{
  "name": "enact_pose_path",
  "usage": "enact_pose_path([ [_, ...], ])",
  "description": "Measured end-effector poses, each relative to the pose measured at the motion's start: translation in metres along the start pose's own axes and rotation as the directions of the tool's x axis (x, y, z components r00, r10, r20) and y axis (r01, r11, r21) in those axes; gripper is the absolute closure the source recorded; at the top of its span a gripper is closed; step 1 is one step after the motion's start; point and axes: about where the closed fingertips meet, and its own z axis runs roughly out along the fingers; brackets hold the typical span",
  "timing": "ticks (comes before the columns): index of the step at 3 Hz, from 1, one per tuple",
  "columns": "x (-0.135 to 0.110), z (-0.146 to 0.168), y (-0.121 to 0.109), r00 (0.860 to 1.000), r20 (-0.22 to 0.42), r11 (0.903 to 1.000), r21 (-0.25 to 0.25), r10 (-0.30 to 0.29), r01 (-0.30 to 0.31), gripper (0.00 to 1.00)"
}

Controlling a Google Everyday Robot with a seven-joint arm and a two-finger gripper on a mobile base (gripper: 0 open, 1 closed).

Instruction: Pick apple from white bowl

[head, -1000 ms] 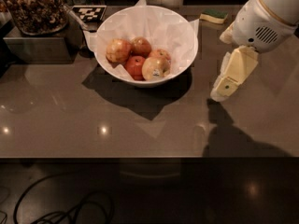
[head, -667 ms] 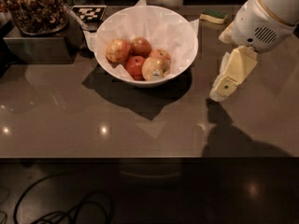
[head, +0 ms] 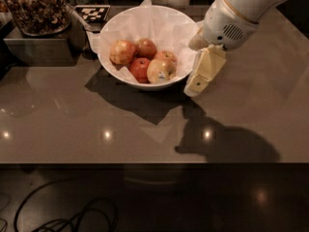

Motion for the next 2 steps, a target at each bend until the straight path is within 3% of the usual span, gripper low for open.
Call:
enact_pose_path([
  [2,-0.041,0.015,-0.028,0.999,0.03,0.999,-0.02,-0.039,0.039,0.26],
])
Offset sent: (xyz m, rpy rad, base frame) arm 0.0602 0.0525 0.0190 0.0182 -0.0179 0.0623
